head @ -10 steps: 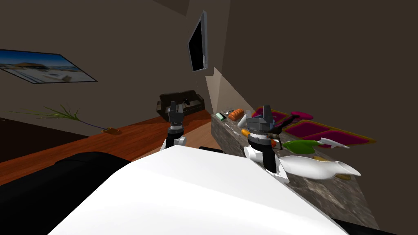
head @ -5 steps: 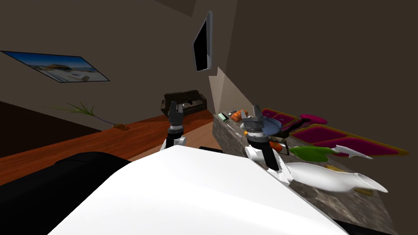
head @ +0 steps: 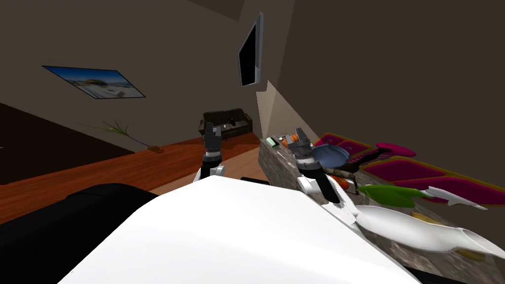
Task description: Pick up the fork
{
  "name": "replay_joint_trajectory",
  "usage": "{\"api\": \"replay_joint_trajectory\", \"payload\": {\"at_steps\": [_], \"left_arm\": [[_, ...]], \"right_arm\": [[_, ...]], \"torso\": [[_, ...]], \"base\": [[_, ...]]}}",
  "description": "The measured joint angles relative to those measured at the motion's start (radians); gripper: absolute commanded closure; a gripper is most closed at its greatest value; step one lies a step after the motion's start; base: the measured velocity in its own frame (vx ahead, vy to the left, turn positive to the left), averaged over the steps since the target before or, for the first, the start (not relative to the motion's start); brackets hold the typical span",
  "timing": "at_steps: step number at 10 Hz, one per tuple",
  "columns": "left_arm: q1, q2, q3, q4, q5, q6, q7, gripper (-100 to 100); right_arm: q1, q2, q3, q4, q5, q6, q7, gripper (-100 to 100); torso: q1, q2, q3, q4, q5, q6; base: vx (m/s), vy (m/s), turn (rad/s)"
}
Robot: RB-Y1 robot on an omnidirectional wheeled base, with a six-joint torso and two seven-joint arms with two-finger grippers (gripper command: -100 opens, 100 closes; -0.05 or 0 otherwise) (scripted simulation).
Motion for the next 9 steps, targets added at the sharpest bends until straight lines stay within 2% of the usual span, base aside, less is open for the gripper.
{"api": "replay_joint_trajectory", "payload": {"at_steps": [3, 9], "left_arm": [[0.000, 0.000, 0.000, 0.000, 0.000, 0.000, 0.000, 0], [0.000, 0.000, 0.000, 0.000, 0.000, 0.000, 0.000, 0]], "right_arm": [[-0.023, -0.081, 0.038, -0.003, 0.004, 0.056, 0.005, -100], [-0.054, -0.263, 0.090, 0.002, 0.002, 0.149, 0.007, -100]], "torso": [[0.000, 0.000, 0.000, 0.000, 0.000, 0.000], [0.000, -0.001, 0.000, 0.000, 0.000, 0.000]], "base": [[0.006, 0.004, 0.101], [0.010, 0.001, 0.111]]}}
